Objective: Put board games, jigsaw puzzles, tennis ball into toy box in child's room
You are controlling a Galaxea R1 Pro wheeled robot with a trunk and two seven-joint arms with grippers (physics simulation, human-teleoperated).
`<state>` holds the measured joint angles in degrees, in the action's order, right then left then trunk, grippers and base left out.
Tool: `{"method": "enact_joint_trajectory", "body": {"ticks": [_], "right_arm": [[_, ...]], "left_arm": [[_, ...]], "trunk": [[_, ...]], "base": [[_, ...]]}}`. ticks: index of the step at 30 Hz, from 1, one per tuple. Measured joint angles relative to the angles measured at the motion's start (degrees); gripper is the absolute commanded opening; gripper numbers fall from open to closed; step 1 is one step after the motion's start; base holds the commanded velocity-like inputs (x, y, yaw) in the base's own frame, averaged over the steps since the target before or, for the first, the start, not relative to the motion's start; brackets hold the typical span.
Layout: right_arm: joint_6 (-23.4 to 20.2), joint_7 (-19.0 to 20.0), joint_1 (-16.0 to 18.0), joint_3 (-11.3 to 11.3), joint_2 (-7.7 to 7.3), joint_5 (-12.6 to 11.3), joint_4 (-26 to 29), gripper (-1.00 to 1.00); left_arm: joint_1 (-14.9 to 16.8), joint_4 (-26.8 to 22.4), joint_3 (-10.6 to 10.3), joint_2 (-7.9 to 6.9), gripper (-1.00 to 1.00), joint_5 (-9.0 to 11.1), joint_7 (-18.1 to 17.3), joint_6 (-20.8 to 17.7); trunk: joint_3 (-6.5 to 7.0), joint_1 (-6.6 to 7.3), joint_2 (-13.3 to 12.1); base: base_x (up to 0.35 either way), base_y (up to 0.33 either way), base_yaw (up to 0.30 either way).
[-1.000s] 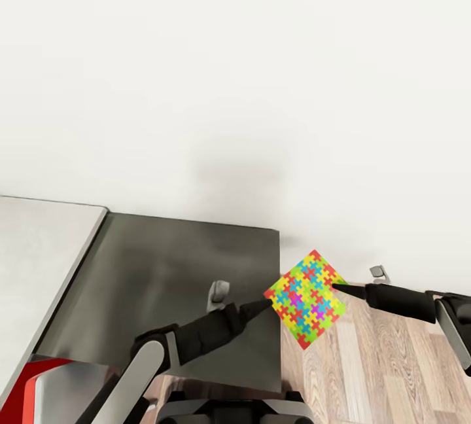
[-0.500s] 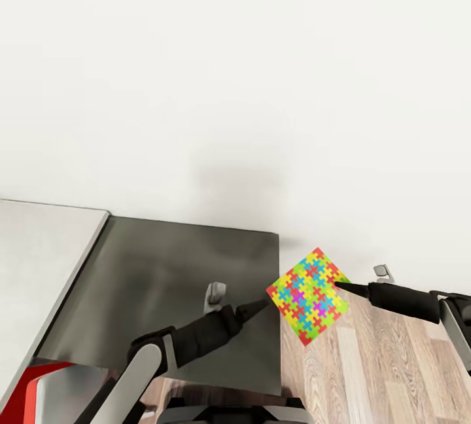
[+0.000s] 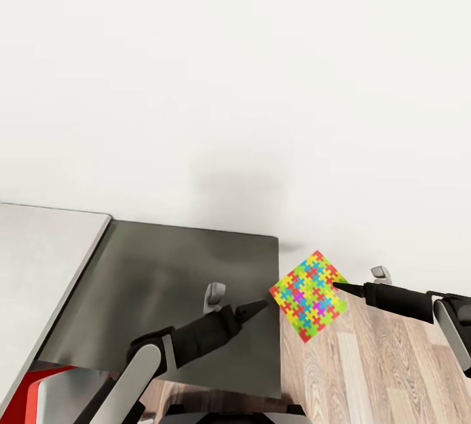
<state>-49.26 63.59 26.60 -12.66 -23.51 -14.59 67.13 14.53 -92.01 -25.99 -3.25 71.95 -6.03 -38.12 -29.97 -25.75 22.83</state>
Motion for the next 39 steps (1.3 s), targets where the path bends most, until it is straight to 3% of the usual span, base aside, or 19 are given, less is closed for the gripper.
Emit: {"method": "enact_joint_trajectory", "body": {"ticks": [39], "right_arm": [[-0.2,-0.8,0.0,-0.5,-0.35,-0.8,0.3,-1.0]], "left_arm": [[0.3,0.0,-1.5,0.5,1.0,-0.1,0.8,0.1]], "trunk": [[3.72,0.0,0.0]], "base": [[0.0,0.0,0.0]]}}
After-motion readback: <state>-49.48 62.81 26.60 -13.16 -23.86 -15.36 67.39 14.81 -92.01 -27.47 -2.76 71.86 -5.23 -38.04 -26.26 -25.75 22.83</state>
